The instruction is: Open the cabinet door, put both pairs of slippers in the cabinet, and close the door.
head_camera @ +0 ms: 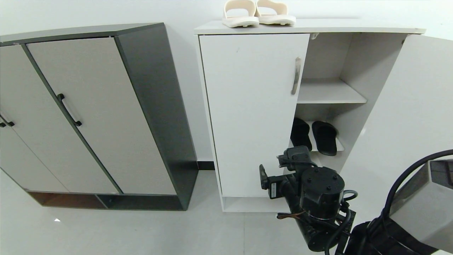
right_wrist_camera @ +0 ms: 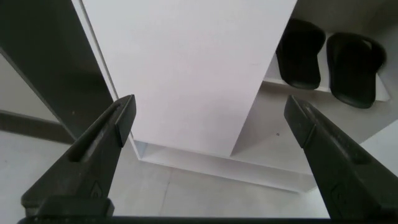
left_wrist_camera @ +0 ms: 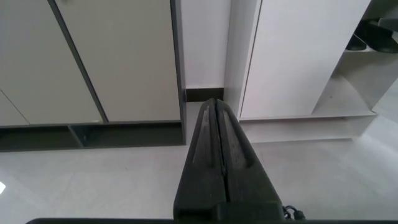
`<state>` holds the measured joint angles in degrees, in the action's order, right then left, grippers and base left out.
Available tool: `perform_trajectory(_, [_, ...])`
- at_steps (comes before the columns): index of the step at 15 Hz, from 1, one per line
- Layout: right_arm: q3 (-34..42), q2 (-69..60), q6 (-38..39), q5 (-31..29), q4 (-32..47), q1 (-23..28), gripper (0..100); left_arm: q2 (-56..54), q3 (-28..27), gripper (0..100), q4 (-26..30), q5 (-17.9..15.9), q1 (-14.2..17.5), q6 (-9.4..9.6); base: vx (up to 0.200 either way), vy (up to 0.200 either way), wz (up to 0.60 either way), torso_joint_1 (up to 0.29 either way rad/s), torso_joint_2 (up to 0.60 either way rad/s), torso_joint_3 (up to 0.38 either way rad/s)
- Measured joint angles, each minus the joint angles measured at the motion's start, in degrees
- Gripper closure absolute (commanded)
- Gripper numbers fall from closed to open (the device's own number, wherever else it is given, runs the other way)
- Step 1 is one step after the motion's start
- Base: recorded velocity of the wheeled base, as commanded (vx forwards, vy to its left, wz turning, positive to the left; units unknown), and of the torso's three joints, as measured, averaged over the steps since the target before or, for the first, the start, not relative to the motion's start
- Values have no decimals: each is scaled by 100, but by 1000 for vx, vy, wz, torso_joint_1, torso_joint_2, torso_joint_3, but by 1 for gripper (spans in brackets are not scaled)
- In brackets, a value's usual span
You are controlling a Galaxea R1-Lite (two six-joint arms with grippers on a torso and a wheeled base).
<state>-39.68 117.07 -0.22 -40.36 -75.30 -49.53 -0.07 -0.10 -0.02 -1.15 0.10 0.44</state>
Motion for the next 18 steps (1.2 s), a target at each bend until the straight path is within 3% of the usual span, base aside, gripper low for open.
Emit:
perform_trajectory(3, [-1, 0, 0, 0, 0, 26, 0, 0, 0, 100, 0, 0, -2, 10, 0, 0, 0, -1, -17, -9])
perform_trajectory(7, [-15, -12, 0, 13, 11, 72, 0, 0, 7, 100, 5, 2, -7, 16, 0, 0, 0, 18, -224, -312])
perform_trajectory(18, [101, -17, -13, 11, -126, 69, 0, 0, 2, 100, 0, 2, -2, 18, 0, 0, 0, 112, -490, -339])
